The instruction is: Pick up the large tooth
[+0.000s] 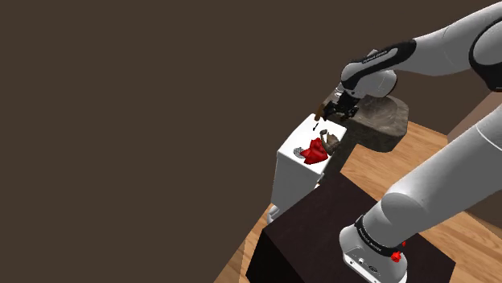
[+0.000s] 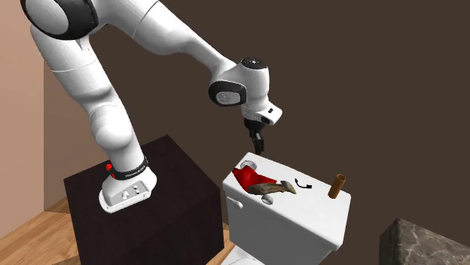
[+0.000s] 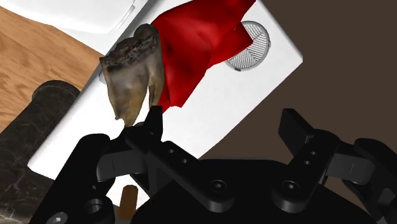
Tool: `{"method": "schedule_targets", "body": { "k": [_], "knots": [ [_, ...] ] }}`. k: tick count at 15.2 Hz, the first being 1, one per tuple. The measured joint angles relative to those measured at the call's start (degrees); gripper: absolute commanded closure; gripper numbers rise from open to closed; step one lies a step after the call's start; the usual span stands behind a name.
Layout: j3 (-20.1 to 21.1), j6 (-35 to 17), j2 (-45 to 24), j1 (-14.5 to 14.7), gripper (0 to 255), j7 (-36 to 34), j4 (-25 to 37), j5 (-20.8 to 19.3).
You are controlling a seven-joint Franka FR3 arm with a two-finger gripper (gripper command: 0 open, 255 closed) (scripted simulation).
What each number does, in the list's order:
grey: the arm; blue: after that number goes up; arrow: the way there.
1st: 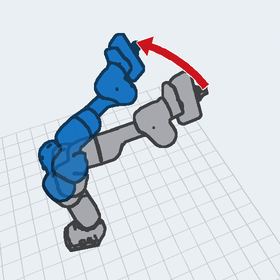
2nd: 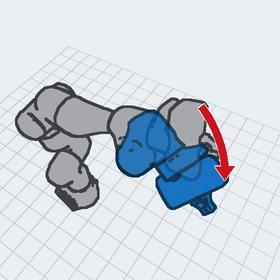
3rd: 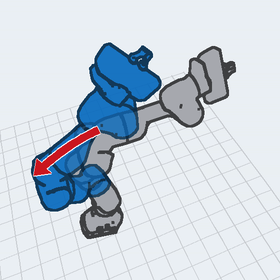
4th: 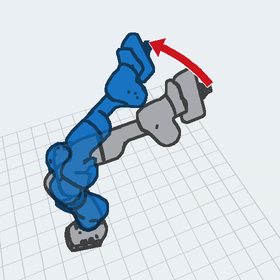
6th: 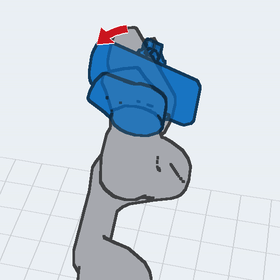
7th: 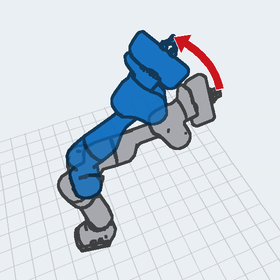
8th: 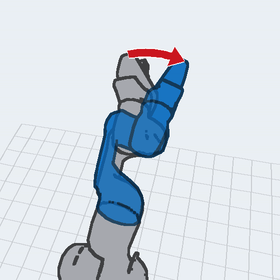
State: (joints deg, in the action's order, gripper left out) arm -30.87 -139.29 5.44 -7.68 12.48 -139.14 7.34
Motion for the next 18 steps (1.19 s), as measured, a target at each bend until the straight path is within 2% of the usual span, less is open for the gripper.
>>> {"method": "schedule_targets", "body": {
  "k": [3, 6, 12, 14, 18],
  "knots": [
    [-1.9, -3.2, -7.4, -0.6, 0, 6.3, 2.5, 8.3],
    [-1.7, -4.3, -14.3, -2.4, 0, 11.9, 5.9, 16.9],
    [2.5, -5.2, -28.3, -10.5, 0, 21.7, 14.5, 32.3],
    [3.4, -5.2, -30.7, -12.3, 0, 23.3, 16.2, 34.5],
    [5.0, -6.5, -33.5, -13.8, 0, 25.5, 17.2, 37.3]
  ]
}}
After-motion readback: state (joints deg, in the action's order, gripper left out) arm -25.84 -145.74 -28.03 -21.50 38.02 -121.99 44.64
